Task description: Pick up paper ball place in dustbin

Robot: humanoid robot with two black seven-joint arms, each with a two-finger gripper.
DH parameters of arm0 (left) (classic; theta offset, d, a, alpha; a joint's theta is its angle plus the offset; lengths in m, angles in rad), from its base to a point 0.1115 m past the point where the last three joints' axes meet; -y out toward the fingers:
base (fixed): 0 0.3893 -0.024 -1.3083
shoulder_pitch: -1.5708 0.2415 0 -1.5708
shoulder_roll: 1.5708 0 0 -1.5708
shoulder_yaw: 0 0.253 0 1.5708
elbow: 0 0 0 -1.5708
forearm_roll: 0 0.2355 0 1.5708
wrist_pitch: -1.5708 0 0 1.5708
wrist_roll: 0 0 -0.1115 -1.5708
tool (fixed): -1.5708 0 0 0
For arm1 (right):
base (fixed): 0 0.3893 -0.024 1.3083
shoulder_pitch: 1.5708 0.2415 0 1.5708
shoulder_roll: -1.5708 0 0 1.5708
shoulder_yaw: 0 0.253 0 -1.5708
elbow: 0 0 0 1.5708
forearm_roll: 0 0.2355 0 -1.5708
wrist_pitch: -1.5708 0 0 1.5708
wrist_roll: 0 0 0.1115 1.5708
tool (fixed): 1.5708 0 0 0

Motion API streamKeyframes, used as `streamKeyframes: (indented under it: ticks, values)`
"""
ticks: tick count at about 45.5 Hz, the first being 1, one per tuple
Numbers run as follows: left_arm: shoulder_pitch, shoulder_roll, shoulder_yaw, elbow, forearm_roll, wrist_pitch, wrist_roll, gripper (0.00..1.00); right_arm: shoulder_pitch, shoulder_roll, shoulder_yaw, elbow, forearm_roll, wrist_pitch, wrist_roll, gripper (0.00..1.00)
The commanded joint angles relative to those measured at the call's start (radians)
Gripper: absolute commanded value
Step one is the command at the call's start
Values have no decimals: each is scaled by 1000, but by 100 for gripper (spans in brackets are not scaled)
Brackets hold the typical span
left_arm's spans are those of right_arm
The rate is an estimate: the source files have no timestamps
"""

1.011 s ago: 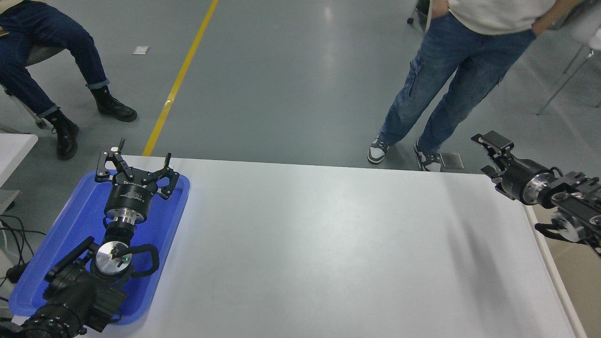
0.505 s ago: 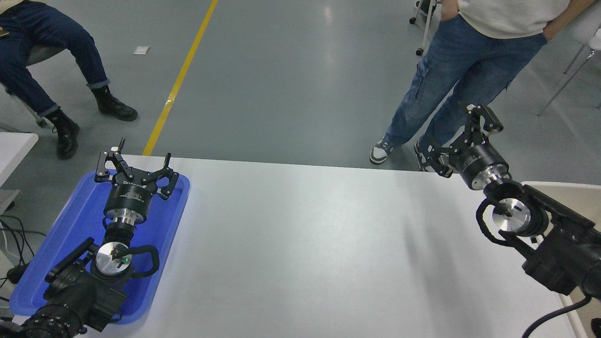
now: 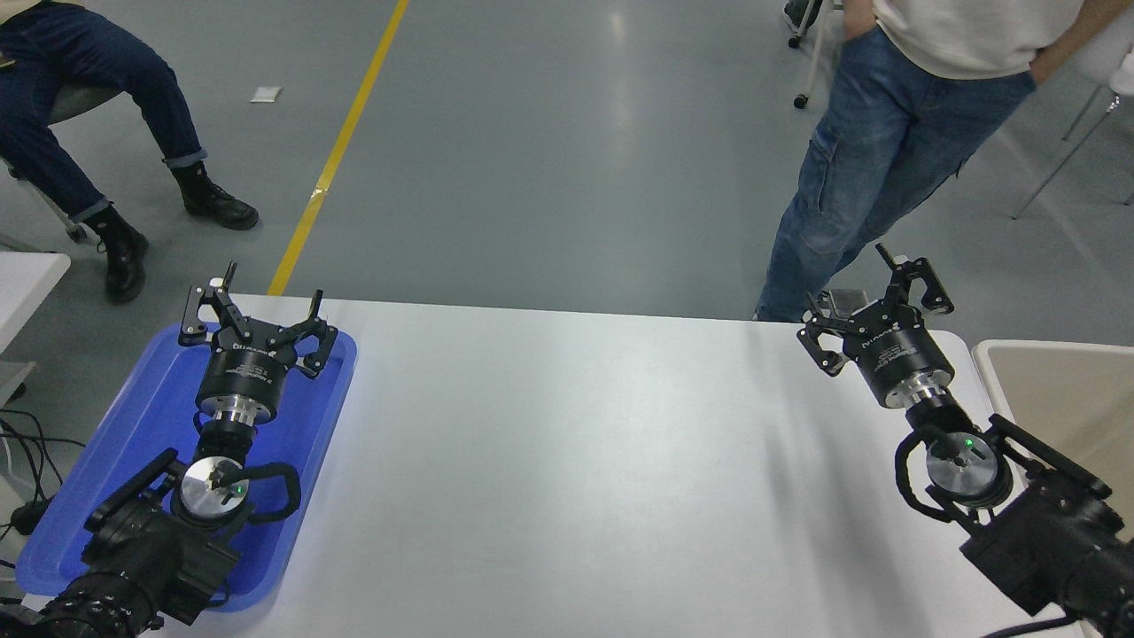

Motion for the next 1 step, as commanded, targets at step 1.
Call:
streamKeyframes:
  ticks: [1]
  values:
    - [0,0,0,0,0,0,0,100,-15,20,9,-33,19,52,0,100]
